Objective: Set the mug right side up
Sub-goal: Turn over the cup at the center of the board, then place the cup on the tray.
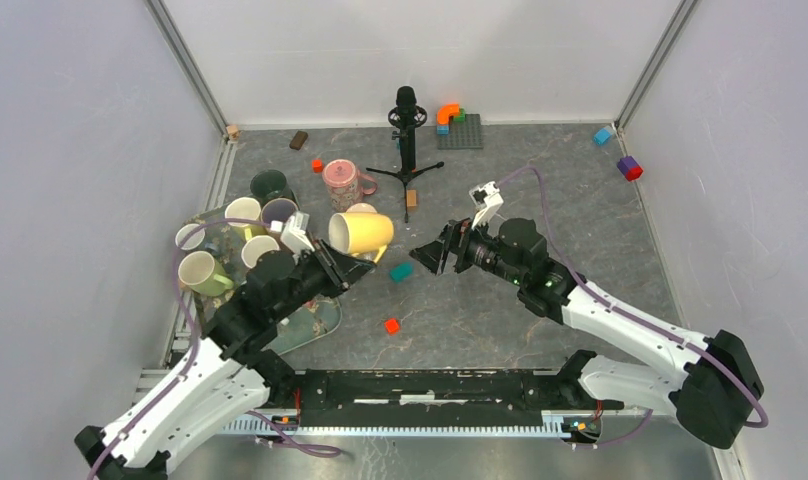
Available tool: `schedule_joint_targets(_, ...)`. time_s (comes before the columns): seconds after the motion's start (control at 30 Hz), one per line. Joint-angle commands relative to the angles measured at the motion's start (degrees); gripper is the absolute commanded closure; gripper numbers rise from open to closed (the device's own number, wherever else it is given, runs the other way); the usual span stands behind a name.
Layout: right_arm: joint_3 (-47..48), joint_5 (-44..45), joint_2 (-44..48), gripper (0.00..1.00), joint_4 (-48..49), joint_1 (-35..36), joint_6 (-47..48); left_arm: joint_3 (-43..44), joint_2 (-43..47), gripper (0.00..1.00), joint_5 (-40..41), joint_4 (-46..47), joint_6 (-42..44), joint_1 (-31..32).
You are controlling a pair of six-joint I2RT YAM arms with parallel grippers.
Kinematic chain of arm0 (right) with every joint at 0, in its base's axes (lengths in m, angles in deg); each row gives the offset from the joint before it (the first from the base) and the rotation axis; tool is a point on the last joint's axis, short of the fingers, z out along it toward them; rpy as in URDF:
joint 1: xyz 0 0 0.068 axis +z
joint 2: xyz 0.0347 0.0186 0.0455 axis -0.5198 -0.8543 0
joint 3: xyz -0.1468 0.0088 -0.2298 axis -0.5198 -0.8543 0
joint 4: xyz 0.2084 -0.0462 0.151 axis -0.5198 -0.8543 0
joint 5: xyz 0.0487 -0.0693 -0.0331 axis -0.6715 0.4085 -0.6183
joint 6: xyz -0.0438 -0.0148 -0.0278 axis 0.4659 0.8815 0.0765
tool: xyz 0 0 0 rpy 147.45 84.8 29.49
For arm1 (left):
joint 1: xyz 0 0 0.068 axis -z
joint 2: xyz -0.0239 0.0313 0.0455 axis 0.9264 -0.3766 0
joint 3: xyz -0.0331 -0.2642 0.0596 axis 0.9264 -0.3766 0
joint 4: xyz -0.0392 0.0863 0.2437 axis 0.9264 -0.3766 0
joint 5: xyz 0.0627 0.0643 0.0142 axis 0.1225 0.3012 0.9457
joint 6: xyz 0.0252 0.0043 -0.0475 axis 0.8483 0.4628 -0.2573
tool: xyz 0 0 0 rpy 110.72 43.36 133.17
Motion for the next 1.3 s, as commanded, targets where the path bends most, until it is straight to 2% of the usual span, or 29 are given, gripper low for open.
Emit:
schedule_joint_targets(0.0,4.13,4.84,0.81,0.05,-6.31,-0.08,8.17,10.03,3.8,0.98,10.49,-15.36,7.63,-0.2)
schedule_joint_targets(0.13,5.61,5.43,-0.06,0.05,-8.71,-0.13,11.15,16.23,3.89,0.98,19.29,-26.94,9.12,-0.2)
schedule_joint_targets(0.3,7.33,5.39,-0.95,0.04,-11.89,-0.3,14.22,22.49,1.56,0.98,30.37,-36.5,10.84,-0.14)
schedule_joint_targets(0.6,9.2,4.76,-2.13,0.02,-15.56,-1.18,18.75,32.35,-7.87,0.98,49.48,-46.84,15.28,-0.31)
schedule_joint_targets(0.73,9.46,3.69,-3.05,0.02,-15.96,-1.7,20.01,35.72,-11.85,0.98,55.11,-50.26,16.56,-1.54)
schedule_joint_targets(0.9,10.64,3.1,-4.76,0.02,-17.61,-2.37,22.27,34.79,-15.43,0.98,56.86,-52.65,17.21,-8.09)
schedule_joint_targets(1.0,11.29,3.1,-5.43,0.02,-18.95,-2.63,24.02,32.36,-15.3,0.98,53.49,-52.58,16.53,-13.7)
schedule_joint_targets(1.27,12.2,1.49,-6.04,0.02,-21.48,-3.59,31.12,29.98,-13.89,0.98,51.55,-54.22,15.95,-25.95)
